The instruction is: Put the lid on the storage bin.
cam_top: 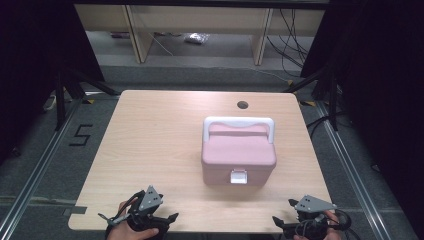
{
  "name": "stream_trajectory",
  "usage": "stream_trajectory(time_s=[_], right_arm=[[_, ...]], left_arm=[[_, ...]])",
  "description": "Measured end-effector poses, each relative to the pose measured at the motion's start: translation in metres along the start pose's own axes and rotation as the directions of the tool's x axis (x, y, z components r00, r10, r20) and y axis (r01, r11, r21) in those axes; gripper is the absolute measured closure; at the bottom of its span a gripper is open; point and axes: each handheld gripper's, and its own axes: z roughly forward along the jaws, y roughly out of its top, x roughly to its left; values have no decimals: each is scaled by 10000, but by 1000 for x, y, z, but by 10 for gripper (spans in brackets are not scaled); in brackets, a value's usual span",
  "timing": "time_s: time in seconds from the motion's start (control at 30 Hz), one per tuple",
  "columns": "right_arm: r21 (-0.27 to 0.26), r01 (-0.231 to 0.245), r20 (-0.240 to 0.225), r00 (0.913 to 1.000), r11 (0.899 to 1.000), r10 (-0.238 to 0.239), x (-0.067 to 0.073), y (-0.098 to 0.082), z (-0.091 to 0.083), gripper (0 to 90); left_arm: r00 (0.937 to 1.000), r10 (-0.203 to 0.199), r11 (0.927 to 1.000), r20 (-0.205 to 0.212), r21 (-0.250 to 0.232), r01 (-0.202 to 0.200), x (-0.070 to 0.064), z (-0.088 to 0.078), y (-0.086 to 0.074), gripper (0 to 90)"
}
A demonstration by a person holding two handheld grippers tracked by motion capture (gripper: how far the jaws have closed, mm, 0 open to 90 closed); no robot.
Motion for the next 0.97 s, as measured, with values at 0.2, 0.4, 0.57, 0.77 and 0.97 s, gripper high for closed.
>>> stream_trajectory(time_s=[0.2, 0.4, 0.57, 0.77, 0.97], right_arm=[[161, 0, -256, 9997, 9999, 4, -1, -4, 1, 205], [99, 116, -395, 9992, 9999, -112, -1, -6, 1, 206], [168, 155, -314, 9994, 9997, -150, 0, -6, 2, 200], [166, 77, -361, 9993, 9998, -71, -1, -5, 1, 199], [177, 32, -349, 9994, 9998, -25, -1, -5, 2, 197]], left_arm=[[9999, -28, 9999, 124, -99, 29, -4, 0, -2, 214], [9999, -105, 9998, 71, -144, 106, -5, -1, -4, 214], [10000, 11, 9999, 25, -149, -10, -4, 0, -5, 213], [9999, -104, 9999, 42, -102, 104, -5, 1, -6, 214], [9998, -178, 9998, 63, -129, 179, -5, 1, -6, 213]])
